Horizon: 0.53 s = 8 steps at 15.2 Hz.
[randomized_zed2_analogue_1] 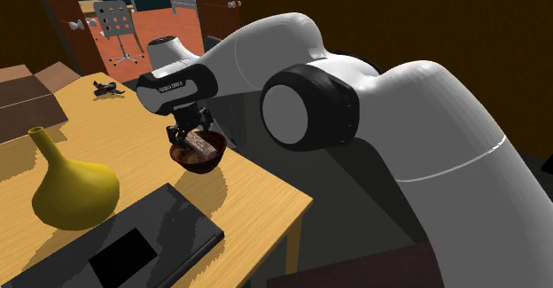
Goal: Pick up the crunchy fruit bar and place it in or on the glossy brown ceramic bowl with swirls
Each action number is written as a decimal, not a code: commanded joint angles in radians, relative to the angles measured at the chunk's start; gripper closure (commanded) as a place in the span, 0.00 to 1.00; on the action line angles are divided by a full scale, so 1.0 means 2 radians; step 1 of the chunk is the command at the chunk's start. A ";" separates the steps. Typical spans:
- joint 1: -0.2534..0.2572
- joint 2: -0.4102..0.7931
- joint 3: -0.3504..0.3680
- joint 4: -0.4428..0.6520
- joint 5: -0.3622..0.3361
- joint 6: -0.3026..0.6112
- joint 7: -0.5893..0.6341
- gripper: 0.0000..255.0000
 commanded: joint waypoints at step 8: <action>0.003 -0.026 0.004 0.019 0.005 -0.044 -0.004 0.00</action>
